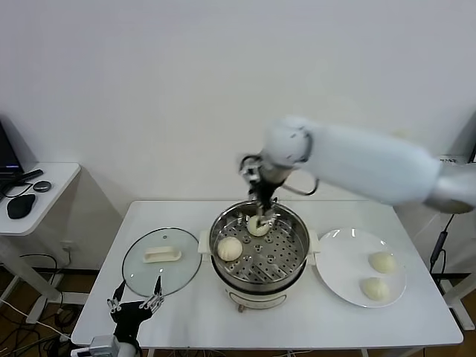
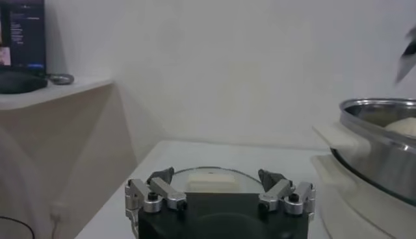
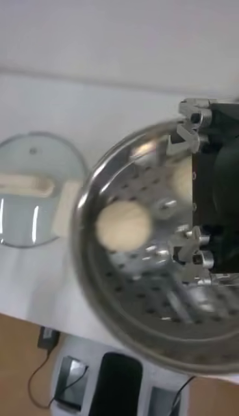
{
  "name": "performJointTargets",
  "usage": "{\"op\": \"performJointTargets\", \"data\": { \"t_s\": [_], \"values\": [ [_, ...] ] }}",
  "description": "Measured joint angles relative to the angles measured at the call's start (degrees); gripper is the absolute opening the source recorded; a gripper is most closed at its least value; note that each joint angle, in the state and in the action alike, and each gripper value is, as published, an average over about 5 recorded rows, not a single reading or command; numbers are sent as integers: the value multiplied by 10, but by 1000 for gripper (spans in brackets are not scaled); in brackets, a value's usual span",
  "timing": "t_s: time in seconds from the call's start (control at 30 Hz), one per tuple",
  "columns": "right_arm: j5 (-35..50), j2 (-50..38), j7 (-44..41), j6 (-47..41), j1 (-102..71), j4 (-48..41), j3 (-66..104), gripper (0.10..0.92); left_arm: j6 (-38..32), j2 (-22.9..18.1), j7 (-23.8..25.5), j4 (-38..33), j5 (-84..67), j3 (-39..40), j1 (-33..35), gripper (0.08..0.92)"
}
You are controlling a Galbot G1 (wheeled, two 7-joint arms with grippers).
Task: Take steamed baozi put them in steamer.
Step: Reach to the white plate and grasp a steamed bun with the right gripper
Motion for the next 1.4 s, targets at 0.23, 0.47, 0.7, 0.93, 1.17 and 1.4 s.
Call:
{"op": "performJointTargets", "data": {
  "t_s": [0.23, 0.47, 0.7, 0.93, 1.17, 1.4],
  "values": [
    [-52, -137, -44, 67, 12, 49, 3, 823, 3, -2, 3, 5, -6, -4, 5, 823],
    [-130, -237, -71, 126, -72, 68, 41, 823, 5, -10, 7, 13, -10, -12, 10, 823],
    [-205, -272, -84, 176, -194, 43, 110, 823, 5, -16, 9, 21, -10, -14, 17, 823],
    [-261, -270, -94, 212, -290, 2, 158, 823, 5, -16, 9, 32, -9, -19, 14, 823],
    [-294, -263, -102, 235, -344, -30, 188, 823, 4, -15, 13, 41, -10, -20, 8, 823],
    [-315, -261, -106, 250, -378, -50, 205, 823, 4, -14, 14, 46, -11, -22, 4, 823]
  ]
}}
